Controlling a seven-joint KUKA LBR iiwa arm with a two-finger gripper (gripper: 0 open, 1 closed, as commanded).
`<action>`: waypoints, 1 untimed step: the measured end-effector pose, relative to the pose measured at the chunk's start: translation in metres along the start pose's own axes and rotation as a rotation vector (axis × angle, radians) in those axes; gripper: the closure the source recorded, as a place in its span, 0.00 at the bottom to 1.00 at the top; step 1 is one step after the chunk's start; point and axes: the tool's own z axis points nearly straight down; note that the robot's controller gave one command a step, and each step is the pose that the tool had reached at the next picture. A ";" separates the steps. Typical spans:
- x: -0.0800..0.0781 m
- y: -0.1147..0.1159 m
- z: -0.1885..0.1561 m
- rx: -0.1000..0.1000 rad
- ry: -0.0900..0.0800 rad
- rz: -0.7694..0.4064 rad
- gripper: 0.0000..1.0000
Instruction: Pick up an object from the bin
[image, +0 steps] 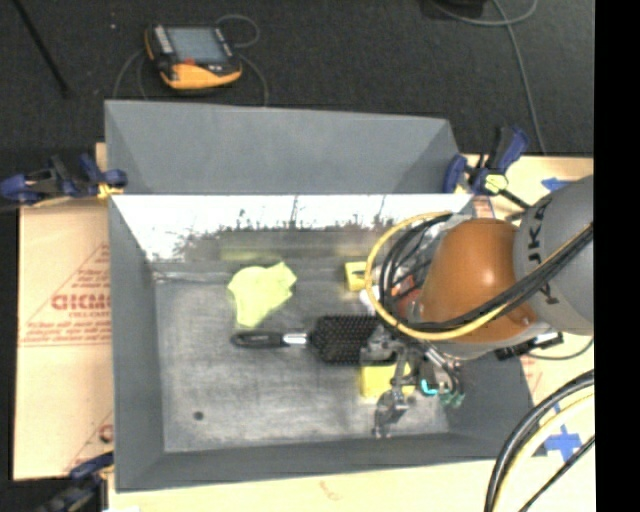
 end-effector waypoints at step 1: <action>-0.001 0.000 -0.003 0.000 -0.005 0.000 0.00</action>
Offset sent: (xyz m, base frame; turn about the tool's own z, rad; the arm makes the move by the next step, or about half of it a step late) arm 0.0091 0.0032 0.0382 -0.2619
